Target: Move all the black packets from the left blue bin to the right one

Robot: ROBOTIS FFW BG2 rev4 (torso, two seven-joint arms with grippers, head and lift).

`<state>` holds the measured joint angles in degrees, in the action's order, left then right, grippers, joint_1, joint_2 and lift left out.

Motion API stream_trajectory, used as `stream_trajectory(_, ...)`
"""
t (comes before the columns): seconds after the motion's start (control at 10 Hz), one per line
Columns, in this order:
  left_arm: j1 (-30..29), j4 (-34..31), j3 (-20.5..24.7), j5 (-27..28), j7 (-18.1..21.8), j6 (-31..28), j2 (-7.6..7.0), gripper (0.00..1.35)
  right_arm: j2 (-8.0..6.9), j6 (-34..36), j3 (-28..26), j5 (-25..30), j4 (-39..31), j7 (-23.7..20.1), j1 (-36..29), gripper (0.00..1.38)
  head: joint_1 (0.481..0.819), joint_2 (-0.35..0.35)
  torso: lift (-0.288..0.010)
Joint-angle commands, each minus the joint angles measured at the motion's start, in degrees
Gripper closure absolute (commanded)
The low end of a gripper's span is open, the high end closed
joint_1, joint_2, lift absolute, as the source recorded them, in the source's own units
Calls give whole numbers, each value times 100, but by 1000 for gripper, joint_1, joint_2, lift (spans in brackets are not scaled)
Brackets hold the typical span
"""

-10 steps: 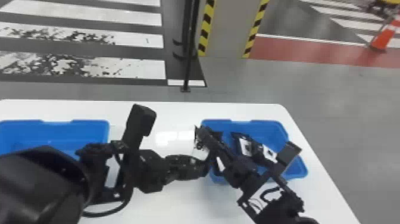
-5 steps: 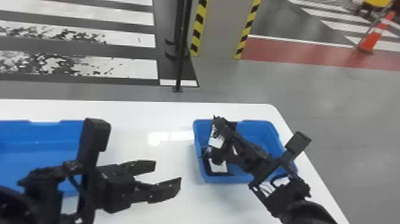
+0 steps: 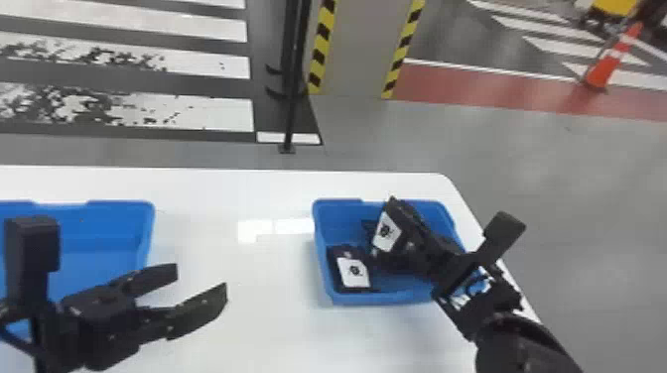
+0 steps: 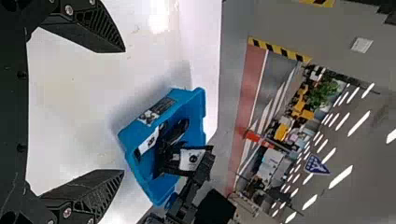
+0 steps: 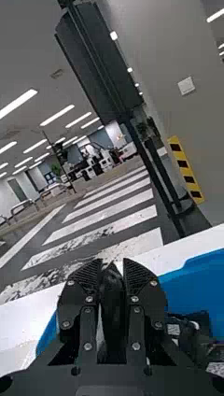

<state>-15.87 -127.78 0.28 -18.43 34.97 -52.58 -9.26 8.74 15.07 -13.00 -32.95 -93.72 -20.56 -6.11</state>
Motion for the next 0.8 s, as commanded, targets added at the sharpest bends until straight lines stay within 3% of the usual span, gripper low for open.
stream_trajectory(0.0,-241,-138,452,27,2,350,65,125,5,-270,-48,324,-56,34,-21,148,695,-259,-140)
stream_trajectory(0.1,-395,-180,681,38,2,814,109,127,14,-565,-48,461,-239,69,-190,55,695,-241,-140)
stream_trajectory(0.3,-901,-180,1126,-8,-25,2136,223,127,-39,-1015,-3,907,-1055,87,-879,163,695,-213,-140)
stream_trajectory(0.5,-1464,-180,1526,-42,-139,3303,364,125,-241,-1409,20,1318,-2053,148,-1835,165,695,-149,-140)
stream_trajectory(0.7,-1956,-180,1800,-8,-376,4442,522,128,-496,-1592,43,1353,-2559,184,-2581,168,695,-86,-140)
